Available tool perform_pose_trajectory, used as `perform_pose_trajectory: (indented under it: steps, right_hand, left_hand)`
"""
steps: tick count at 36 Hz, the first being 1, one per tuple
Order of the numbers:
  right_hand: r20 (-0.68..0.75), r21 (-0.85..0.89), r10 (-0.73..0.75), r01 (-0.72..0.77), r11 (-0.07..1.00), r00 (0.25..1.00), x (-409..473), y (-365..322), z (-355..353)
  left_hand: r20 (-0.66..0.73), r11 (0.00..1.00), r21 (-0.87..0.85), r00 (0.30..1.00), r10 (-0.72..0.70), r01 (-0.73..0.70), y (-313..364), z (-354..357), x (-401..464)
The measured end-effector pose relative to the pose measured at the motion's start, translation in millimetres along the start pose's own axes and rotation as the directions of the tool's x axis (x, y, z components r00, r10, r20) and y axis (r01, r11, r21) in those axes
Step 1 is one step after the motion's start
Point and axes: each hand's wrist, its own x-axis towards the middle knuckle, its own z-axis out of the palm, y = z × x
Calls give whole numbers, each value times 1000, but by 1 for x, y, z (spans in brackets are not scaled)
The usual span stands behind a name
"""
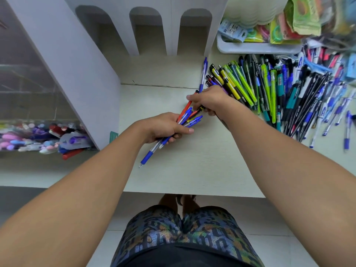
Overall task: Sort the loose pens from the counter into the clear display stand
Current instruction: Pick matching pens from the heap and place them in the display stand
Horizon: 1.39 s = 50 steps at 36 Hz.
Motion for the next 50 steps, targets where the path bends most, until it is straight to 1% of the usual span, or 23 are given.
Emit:
perform_pose_trajectory:
  steps: [1, 2, 4, 5, 6, 8, 10, 13, 15, 16, 19, 22, 23, 25, 27, 30, 32, 35, 39, 43, 45, 48, 50]
  right_hand:
    - [-10, 42, 4, -4, 999, 1000, 1, -4, 2]
    - [-57, 116, 17, -10, 993, 998, 4, -5, 2]
    - [-212, 241, 41, 11, 970, 976, 8, -6, -3]
    - [-265, 286, 44, 34, 958, 963, 8, -7, -6]
    - [-288, 326, 43, 55, 944, 957, 6, -7, -10]
    - [-262, 371, 12, 90, 924, 965, -3, -6, -16]
    - [-211, 338, -54, 125, 933, 976, -15, -5, -16]
    - [-119, 350, -140, 173, 921, 983, -34, -7, -10]
    - [-80, 348, -199, 214, 913, 977, -46, -11, -2]
    - [-86, 338, -226, 242, 910, 970, -52, -13, 3]
    - [-168, 339, -284, 326, 882, 944, -61, -19, 16]
    - [-214, 390, -271, 336, 857, 939, -64, -24, 23]
    - [-208, 405, -250, 316, 858, 946, -64, -25, 24]
    - [-150, 422, -189, 236, 876, 970, -64, -26, 23]
    - [-94, 390, -153, 178, 903, 984, -61, -25, 20]
    - [-84, 319, -202, 218, 922, 976, -59, -20, 10]
    - [-66, 387, -220, 228, 893, 973, -60, -18, 3]
    - [-17, 560, -226, 196, 805, 974, -62, -19, -5]
    - [-78, 501, -300, 297, 813, 951, -64, -15, -12]
    - [-157, 422, -296, 335, 843, 942, -63, -11, -15]
    - [-152, 411, -288, 326, 851, 945, -63, -11, -14]
    - [-115, 376, -285, 308, 874, 951, -67, -13, -11]
    - [-127, 382, -280, 307, 872, 952, -70, -15, -10]
  left_hand:
    - [-6, 1000, 1, 1000, 0, 0, -2, -3, -3]
    - [-13, 1000, 12, 1000, -5, 6, -3, -6, -4]
    - [-40, 999, 40, 999, -22, 24, -9, -12, -9]
    - [-57, 999, 33, 998, -28, 30, -13, -15, -11]
    - [-78, 999, 4, 996, -31, 32, -16, -17, -13]
    - [-137, 993, -113, 990, -41, 25, -21, -19, -15]
    - [-188, 960, -281, 981, -48, -7, -21, -15, -16]
    - [-203, 862, -501, 979, -26, -81, -13, -5, -16]
    - [-207, 794, -593, 978, 12, -136, -2, 4, -18]
    - [-210, 772, -615, 977, 36, -161, 4, 8, -19]
    - [-217, 741, -637, 972, 90, -211, 21, 20, -28]
    - [-207, 734, -639, 970, 124, -230, 33, 28, -35]
    - [-205, 739, -633, 970, 129, -232, 37, 29, -36]
    - [-212, 780, -584, 970, 123, -226, 41, 31, -38]
    - [-210, 822, -529, 971, 115, -211, 43, 31, -41]
    - [-159, 843, -506, 981, 115, -181, 44, 29, -44]
    - [-125, 864, -476, 985, 118, -164, 45, 28, -44]
    - [-67, 890, -434, 991, 120, -137, 46, 28, -43]
    - [-14, 915, -389, 993, 114, -110, 50, 31, -42]
    - [-54, 868, -486, 994, 91, -106, 55, 41, -36]
    - [-76, 834, -540, 993, 89, -116, 57, 46, -32]
    - [-130, 811, -566, 987, 90, -149, 59, 49, -27]
    - [-166, 782, -597, 982, 94, -176, 60, 47, -25]
